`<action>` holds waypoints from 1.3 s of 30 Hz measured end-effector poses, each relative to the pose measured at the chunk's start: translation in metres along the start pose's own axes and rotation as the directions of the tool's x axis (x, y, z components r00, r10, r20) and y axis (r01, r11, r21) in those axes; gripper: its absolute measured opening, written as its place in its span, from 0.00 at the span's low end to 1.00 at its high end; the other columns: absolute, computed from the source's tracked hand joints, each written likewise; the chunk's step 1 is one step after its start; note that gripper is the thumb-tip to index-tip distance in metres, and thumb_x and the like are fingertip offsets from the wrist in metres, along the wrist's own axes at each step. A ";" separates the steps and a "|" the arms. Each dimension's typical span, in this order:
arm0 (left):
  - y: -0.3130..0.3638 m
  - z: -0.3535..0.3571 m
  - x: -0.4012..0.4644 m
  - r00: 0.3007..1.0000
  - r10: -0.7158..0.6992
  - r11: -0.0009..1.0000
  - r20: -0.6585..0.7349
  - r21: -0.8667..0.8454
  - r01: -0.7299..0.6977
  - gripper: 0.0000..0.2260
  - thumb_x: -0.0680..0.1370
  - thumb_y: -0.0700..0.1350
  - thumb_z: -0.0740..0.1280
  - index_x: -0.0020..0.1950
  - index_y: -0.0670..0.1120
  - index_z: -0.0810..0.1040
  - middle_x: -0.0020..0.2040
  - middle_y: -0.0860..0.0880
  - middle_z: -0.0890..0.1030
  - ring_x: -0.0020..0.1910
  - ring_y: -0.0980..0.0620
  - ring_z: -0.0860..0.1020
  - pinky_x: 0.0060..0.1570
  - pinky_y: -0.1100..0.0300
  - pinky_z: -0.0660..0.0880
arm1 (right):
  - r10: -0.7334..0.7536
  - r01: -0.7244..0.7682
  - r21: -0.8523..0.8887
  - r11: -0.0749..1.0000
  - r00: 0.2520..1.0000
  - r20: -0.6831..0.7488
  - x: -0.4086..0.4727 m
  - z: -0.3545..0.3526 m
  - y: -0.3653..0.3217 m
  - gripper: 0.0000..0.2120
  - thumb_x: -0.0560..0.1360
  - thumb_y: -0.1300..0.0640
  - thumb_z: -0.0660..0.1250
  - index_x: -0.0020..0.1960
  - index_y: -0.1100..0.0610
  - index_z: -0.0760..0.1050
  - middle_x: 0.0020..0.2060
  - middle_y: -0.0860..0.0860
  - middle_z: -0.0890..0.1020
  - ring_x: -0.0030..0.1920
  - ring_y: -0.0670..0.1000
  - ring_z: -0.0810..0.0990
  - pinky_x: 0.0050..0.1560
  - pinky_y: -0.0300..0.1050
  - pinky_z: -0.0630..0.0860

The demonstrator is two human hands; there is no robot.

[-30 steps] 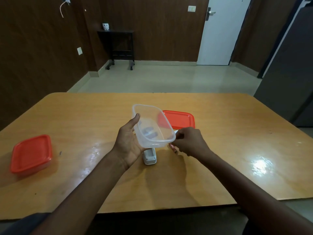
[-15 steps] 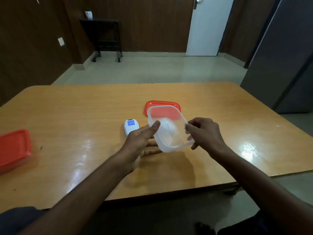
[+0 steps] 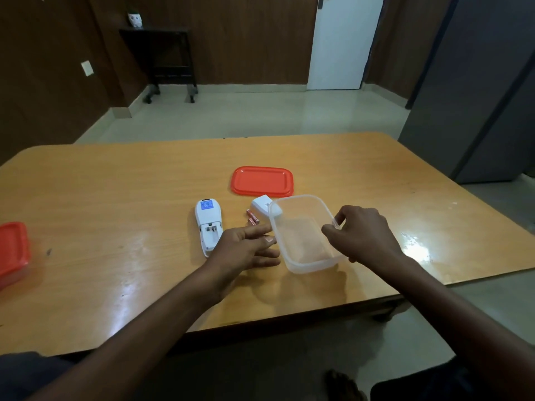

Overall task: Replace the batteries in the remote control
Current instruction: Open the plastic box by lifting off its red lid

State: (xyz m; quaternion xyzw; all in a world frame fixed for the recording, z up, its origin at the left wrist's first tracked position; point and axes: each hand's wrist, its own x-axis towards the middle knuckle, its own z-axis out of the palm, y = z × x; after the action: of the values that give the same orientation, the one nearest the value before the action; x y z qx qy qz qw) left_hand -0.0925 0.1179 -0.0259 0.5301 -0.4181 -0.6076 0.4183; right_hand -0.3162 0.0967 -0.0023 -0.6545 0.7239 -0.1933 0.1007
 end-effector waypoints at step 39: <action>0.030 -0.027 0.019 0.898 0.391 0.809 -0.200 0.541 -0.232 0.09 0.73 0.50 0.77 0.52 0.53 0.85 0.40 0.53 0.86 0.41 0.60 0.82 0.40 0.61 0.74 | -0.435 0.398 -0.219 0.891 0.885 -0.164 0.064 0.028 -0.105 0.12 0.67 0.44 0.74 0.47 0.48 0.84 0.41 0.47 0.84 0.56 0.56 0.71 0.52 0.53 0.61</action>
State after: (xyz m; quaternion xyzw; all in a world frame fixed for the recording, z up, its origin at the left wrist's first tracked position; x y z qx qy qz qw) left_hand -0.0656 0.0889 -0.0050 0.6302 -0.5752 -0.3108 0.4187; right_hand -0.2175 0.0220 0.0225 -0.7774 0.5868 -0.2123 -0.0792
